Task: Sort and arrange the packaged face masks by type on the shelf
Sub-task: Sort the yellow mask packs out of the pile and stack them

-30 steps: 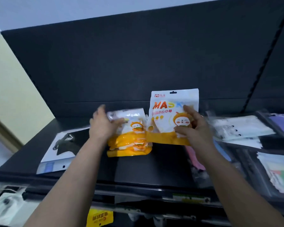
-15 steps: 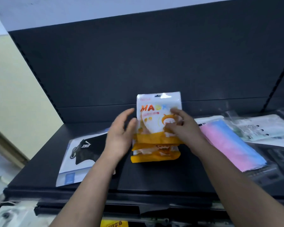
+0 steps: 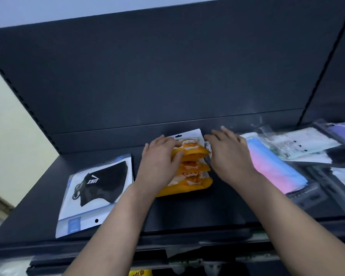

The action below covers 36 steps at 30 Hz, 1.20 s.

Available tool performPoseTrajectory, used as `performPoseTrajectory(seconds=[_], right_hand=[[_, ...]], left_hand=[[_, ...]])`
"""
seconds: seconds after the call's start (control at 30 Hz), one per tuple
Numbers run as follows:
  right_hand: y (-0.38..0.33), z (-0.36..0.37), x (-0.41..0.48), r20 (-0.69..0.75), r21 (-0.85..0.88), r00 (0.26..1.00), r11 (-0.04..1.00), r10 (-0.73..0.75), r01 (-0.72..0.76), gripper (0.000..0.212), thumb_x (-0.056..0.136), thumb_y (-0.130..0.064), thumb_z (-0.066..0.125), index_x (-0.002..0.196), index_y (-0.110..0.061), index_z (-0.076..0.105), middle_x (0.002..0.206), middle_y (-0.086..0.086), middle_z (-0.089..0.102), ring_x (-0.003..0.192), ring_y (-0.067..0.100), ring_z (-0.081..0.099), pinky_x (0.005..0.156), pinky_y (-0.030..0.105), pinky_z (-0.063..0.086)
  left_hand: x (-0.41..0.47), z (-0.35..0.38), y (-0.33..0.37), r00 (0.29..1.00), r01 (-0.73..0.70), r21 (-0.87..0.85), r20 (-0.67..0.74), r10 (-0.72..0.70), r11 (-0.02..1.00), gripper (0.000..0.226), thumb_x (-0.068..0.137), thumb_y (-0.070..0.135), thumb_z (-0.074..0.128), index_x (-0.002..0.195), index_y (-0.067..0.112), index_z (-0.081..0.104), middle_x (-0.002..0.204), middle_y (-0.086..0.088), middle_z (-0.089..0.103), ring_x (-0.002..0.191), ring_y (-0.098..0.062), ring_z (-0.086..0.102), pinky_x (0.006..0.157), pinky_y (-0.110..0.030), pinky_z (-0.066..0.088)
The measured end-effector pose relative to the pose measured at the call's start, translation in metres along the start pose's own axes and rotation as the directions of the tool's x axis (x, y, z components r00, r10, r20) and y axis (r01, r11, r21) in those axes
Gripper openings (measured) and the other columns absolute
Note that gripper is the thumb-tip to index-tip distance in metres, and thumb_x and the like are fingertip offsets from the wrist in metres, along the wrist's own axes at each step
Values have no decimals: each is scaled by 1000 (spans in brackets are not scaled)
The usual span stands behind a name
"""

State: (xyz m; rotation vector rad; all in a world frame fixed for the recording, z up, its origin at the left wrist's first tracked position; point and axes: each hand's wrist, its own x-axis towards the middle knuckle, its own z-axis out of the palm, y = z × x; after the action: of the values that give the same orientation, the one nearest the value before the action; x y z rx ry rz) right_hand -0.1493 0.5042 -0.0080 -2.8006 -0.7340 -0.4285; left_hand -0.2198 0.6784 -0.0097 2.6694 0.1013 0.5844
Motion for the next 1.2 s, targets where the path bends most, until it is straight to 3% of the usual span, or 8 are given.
performPoseTrajectory(seconds=[0.1,0.23,0.4,0.53,0.63,0.93,1.1,1.2], right_hand=[[15,-6,-12,9,-34,999,999,32,-32,44,92,-25,43,136,-24,40,147,-4,37,144,18,15,106,38,23],[47,-10,-30,48,-53,991,991,122,-119,54,86,-9,43,137,-25,39,147,-5,38,143,17,18,108,38,23],[100,-18,-59,95,-79,972,975,216,-209,51,85,-10,42,135,-24,43,142,-3,44,142,17,22,106,38,28],[150,-17,-78,162,-72,958,971,238,-229,44,89,-20,46,133,-27,46,144,-3,41,144,17,17,108,40,25],[188,-19,-91,180,-52,947,964,266,-261,39,95,-33,39,134,-32,43,147,-6,37,145,17,10,113,44,16],[275,-17,-117,221,-61,927,953,302,-296,55,94,-57,24,144,-34,24,154,-2,23,146,23,3,111,59,11],[316,-30,-126,21,-156,980,969,196,-190,43,90,-44,45,126,-24,54,139,7,50,140,26,31,104,63,22],[345,-42,-133,48,-248,952,927,301,-281,41,90,-40,48,127,-24,52,144,9,43,140,35,24,101,65,22]], left_hand=[[4,8,22,993,-96,11,-61,97,995,26,96,25,54,119,23,64,136,4,56,139,-17,36,116,-46,27],[9,23,61,951,-239,-104,-226,211,965,21,92,11,56,107,14,70,126,-2,63,128,-19,48,105,-16,28],[16,55,119,949,-314,-125,-40,312,941,26,91,12,53,113,15,67,124,-1,64,121,-20,54,102,-30,41],[16,98,153,923,-156,33,362,134,987,49,96,38,49,142,23,43,155,-5,32,144,-27,23,115,-38,28],[19,131,164,864,2,169,496,-87,986,70,91,63,40,151,34,19,163,-10,1,147,-42,-2,117,-56,13],[31,174,215,859,59,316,468,-210,947,80,81,80,30,148,40,14,157,-6,17,139,-39,26,106,-55,29],[34,197,250,852,101,382,444,-278,919,83,82,80,27,150,38,10,158,-7,14,140,-41,24,107,-59,29],[40,208,267,846,132,400,431,-313,907,84,81,81,26,150,37,11,154,-7,21,138,-41,27,107,-59,31]])
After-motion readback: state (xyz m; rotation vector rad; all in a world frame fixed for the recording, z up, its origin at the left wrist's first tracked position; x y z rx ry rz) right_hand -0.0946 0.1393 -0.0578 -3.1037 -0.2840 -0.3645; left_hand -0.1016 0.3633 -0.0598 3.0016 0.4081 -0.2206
